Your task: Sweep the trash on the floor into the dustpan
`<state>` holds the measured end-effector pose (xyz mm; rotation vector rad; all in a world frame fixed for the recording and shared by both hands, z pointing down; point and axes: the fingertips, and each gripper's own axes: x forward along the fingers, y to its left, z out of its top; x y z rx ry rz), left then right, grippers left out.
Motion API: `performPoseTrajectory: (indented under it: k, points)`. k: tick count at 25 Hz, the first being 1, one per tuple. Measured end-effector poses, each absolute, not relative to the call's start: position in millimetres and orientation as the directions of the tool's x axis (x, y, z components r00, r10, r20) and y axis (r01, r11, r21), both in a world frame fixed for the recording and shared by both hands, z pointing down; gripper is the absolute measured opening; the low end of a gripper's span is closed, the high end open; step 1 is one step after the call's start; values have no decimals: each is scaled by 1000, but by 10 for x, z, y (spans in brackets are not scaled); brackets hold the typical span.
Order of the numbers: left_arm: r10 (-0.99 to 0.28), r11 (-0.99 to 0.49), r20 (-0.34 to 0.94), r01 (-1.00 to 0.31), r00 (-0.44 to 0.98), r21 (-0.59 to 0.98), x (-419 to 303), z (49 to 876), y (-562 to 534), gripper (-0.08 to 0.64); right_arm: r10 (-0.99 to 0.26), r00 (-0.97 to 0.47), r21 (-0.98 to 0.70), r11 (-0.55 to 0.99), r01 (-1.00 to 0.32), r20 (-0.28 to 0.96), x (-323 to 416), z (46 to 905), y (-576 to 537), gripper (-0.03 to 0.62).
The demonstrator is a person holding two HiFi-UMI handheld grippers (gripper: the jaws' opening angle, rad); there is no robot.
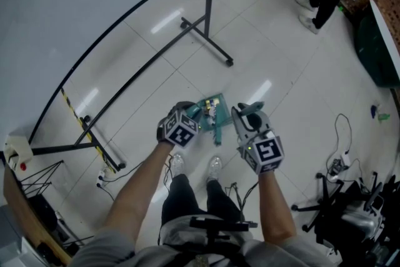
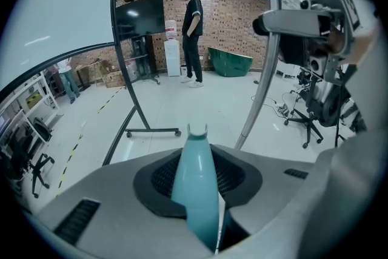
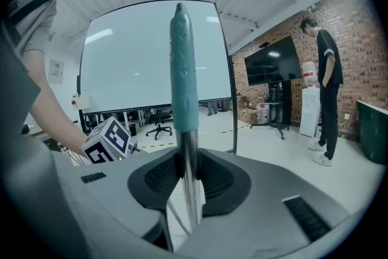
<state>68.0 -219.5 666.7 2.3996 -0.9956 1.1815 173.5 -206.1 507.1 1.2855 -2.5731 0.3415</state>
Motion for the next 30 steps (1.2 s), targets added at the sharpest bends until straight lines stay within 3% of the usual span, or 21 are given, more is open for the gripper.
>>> performPoseTrajectory:
  k: [3, 9, 18, 26, 30]
  points:
    - [-440, -715, 787, -699, 433, -15, 679, 6680, -2176, 119, -746, -585, -95, 589, -802, 317, 1757, 5055, -2062, 78]
    - [-410, -717, 768, -694, 491, 61, 634, 6546, -2074, 281, -727, -619, -97, 622, -777, 299, 1674, 4987, -2080, 78]
    - [-331, -822, 711, -560, 620, 105, 132, 6093, -2067, 284, -722, -615, -40, 638, -769, 317, 1205, 4954, -2269, 78]
    - [-181, -897, 718, -412, 672, 159, -172, 6384, -2251, 282, -770, -521, 8, 563, -827, 367, 867, 5055, -2412, 78]
    - [-34, -951, 755, -254, 655, 178, -29, 6730, -2182, 282, -783, -497, 7, 538, -843, 375, 781, 5045, -2409, 77]
